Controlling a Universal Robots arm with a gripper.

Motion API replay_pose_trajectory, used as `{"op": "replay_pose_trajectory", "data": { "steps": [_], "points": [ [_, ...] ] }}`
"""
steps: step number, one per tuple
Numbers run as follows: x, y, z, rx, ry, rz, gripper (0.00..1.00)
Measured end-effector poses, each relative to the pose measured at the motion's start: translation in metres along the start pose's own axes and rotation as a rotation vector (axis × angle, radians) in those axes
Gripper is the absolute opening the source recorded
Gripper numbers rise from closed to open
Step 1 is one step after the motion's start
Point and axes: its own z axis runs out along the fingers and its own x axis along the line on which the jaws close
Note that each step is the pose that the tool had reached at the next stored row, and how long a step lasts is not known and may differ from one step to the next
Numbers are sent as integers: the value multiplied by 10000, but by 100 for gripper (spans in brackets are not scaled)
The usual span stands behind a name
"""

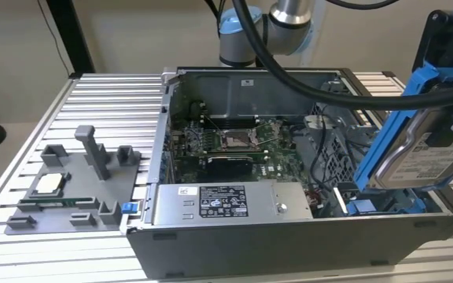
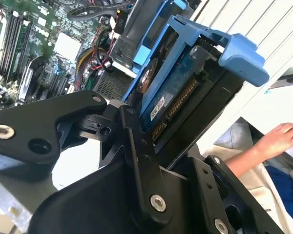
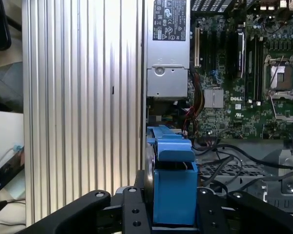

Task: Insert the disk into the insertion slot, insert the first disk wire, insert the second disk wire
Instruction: 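Insert the disk into the insertion slot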

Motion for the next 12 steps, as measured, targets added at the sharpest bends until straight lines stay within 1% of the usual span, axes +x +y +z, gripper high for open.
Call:
{"op": "replay_pose_trajectory", "data": {
  "steps": [5, 12],
  "points": [
    [6, -2, 36, 0, 2, 0, 0],
    [5, -19, 149, 1, -2, -1, 0]
  ]
}}
